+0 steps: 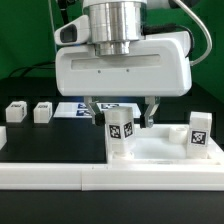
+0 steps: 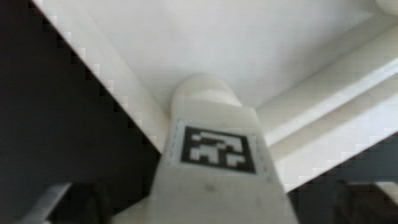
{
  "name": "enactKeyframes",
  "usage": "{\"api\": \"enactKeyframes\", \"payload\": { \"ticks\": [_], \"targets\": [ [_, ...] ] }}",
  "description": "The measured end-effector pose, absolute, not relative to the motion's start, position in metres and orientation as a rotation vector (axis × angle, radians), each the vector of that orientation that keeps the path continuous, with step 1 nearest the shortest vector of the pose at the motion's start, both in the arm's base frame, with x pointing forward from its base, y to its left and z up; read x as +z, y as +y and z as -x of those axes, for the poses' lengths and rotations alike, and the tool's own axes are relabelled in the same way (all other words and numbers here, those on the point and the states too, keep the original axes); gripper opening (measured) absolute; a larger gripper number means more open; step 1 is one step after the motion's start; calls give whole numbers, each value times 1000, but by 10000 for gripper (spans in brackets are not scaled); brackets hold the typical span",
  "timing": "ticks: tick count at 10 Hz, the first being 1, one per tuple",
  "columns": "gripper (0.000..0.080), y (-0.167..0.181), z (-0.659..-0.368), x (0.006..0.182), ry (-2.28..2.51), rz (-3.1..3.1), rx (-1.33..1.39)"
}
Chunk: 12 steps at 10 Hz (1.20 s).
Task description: Assemble square table
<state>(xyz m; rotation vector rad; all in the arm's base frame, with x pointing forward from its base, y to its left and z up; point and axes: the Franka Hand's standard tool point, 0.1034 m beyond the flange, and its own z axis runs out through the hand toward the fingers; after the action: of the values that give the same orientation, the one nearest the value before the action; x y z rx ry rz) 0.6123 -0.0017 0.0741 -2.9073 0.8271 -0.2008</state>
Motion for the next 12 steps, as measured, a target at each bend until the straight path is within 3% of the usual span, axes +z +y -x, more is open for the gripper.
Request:
{"api": "enactKeyframes", "payload": {
  "ticks": [1, 2, 3, 4, 8, 12],
  "targets": [
    [539, -1, -612, 74, 826, 2907, -201],
    [356, -2, -612, 74, 827, 2907, -201],
    [356, -2, -612, 74, 827, 2907, -201],
    [287, -2, -612, 74, 827, 2907, -201],
    [287, -1, -612, 74, 857, 2897, -199],
    [288, 0, -614, 74, 1447, 2641, -67]
  ]
}}
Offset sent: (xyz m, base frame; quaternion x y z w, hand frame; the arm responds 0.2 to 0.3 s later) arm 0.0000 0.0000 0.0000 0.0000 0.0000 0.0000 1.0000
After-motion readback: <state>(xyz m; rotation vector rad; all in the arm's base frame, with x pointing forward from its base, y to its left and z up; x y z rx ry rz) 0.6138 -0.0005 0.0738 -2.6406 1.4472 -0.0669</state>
